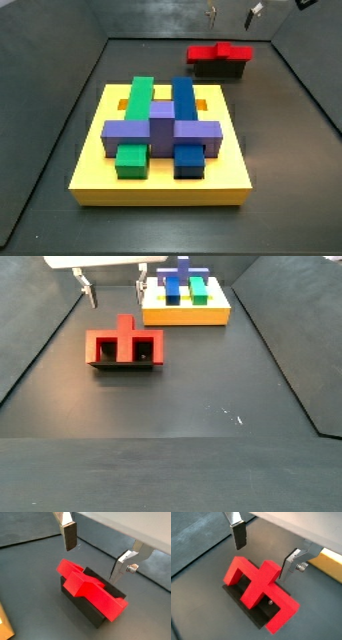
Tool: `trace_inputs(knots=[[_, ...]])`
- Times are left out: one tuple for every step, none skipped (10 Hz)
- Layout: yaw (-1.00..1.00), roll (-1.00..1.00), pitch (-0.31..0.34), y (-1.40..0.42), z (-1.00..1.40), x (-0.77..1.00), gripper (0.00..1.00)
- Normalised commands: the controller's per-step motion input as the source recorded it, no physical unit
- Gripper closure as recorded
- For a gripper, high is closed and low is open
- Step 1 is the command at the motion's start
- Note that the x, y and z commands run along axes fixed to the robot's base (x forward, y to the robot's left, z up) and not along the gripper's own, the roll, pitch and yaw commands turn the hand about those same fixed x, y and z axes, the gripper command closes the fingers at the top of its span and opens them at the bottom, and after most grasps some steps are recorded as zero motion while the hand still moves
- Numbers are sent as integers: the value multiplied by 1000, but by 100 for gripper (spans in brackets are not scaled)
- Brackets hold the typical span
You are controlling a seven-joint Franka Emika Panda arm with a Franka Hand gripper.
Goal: Pick up the red object. Move up. Place the red object on the fixture. Regrasp the red object. Move to above the board. Insert the red object.
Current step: Regrasp the red object.
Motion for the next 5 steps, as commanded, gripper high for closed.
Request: trace_inputs(knots=[[-103,623,0,-29,-60,-40,0],[-57,723,0,-57,0,-137,0],[-43,737,0,-80,0,-143,0],[-77,509,0,-94,-49,-43,0],[-74,534,0,-134,-14,-60,0]])
